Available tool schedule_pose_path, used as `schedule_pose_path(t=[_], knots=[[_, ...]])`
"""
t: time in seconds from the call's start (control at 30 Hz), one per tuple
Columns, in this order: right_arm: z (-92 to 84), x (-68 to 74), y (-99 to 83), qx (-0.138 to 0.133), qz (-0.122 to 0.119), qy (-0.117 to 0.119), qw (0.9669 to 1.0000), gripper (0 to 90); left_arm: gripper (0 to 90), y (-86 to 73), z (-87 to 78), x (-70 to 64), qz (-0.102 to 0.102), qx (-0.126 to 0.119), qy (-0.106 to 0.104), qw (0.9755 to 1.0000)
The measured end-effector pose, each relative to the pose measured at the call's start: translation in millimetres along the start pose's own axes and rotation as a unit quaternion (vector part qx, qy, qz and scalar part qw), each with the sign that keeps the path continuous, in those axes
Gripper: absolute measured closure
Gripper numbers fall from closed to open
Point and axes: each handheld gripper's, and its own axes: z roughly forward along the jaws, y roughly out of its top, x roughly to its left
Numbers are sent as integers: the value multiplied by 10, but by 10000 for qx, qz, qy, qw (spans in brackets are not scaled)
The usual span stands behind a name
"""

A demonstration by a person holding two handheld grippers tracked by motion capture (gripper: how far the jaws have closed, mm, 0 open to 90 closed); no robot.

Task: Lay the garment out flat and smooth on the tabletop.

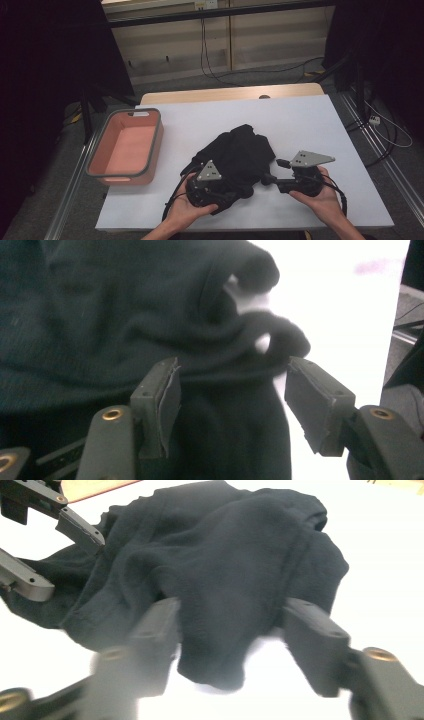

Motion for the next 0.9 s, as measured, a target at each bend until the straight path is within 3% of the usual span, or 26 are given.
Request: schedule_pose_path(t=[0.07, 0.17, 0.27, 0.3, 0.33, 0.43, 0.5, 0.53, 0.63, 0.7, 0.77, 0.87, 0.9], knots=[[23, -52, -19, 84, 46, -94, 9999, 565, 389, 62, 58, 5, 11, -46, -15, 10000], [121, -125, -67, 300, 63, -195, 9993, 620, 390, 149, 137, -9, 52, -43, -95, 9999], [186, -149, -93, 421, 74, -135, 9990, 611, 419, 187, 166, -52, 143, -80, -177, 9997], [210, -140, -99, 451, 60, -87, 9989, 592, 422, 208, 189, -108, 322, -45, -230, 9992], [232, -128, -104, 496, 15, -60, 9988, 569, 426, 202, 208, -126, 336, -43, -248, 9991], [305, -80, -121, 658, -103, -2, 9978, 525, 472, 146, 282, -142, 441, 169, -237, 9986], [358, -51, -130, 772, -168, 30, 9969, 499, 545, 110, 348, -145, 510, 422, -138, 9977], [383, -34, -134, 836, -218, 4, 9963, 482, 625, 99, 376, -136, 528, 598, -106, 9968], [446, 6, -150, 1016, -362, -40, 9942, 476, 792, 57, 387, -92, 546, 695, -202, 9959], [454, 16, -166, 1056, -341, 58, 9938, 555, 861, 48, 348, -64, 464, 690, -250, 9962], [445, 6, -178, 1080, -308, 254, 9933, 653, 874, 25, 298, -46, 423, 702, -271, 9963], [423, 16, -178, 1124, -277, 360, 9926, 771, 879, -11, 235, -31, 362, 656, -276, 9968], [412, 29, -175, 1154, -302, 359, 9922, 786, 879, -30, 147, -8, 273, 553, -268, 9977]])
